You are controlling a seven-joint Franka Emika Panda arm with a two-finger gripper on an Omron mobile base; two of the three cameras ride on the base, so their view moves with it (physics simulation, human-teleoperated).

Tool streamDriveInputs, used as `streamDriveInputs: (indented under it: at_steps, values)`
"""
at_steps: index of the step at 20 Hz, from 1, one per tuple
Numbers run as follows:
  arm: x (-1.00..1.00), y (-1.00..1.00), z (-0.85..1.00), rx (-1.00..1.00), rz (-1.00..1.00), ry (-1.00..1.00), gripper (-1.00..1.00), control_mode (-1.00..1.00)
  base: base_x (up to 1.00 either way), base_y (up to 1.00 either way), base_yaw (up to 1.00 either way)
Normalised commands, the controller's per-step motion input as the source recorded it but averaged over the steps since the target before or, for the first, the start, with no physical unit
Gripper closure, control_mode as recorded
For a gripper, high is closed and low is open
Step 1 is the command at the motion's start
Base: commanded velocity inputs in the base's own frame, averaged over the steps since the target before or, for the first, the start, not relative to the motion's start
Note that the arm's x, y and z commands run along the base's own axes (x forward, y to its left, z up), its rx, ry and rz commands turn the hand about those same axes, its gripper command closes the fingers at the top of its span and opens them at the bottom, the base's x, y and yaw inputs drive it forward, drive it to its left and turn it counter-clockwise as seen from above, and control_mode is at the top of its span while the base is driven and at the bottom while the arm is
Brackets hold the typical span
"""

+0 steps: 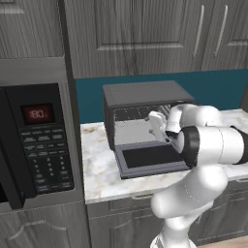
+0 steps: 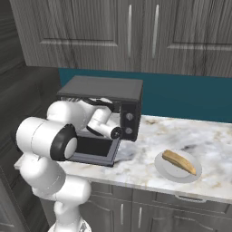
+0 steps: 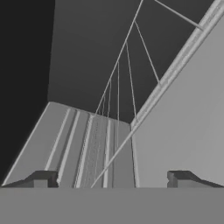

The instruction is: Pull the toaster oven rack outwards. Pick up the baguette from the plate and place it on the toaster oven rack. Close the toaster oven door fully and set the temperature to the lowest setting.

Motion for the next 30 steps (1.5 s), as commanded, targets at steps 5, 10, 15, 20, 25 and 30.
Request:
streamDriveInputs:
  at_steps: [5,10,15,20,25,30]
  values:
    - [0.32,0.0,-0.16,0.0,0.0,-0.02,-1.0,-1.0,0.0,0.0,0.0]
    - [0.32,0.0,-0.16,0.0,0.0,-0.04,-1.0,-1.0,0.0,0.0,0.0]
    - [0.32,0.0,-0.19,0.0,0.0,-0.02,-1.0,-1.0,0.0,0.0,0.0]
    - [0.18,0.0,-0.09,0.01,0.0,0.0,1.0,-1.0,0.0,0.0,0.0]
    - [0.0,0.0,0.0,0.0,0.0,0.0,1.0,-1.0,0.0,0.0,0.0]
    - [-0.01,0.02,-0.03,0.0,0.0,0.28,1.0,-1.0,0.0,0.0,0.0]
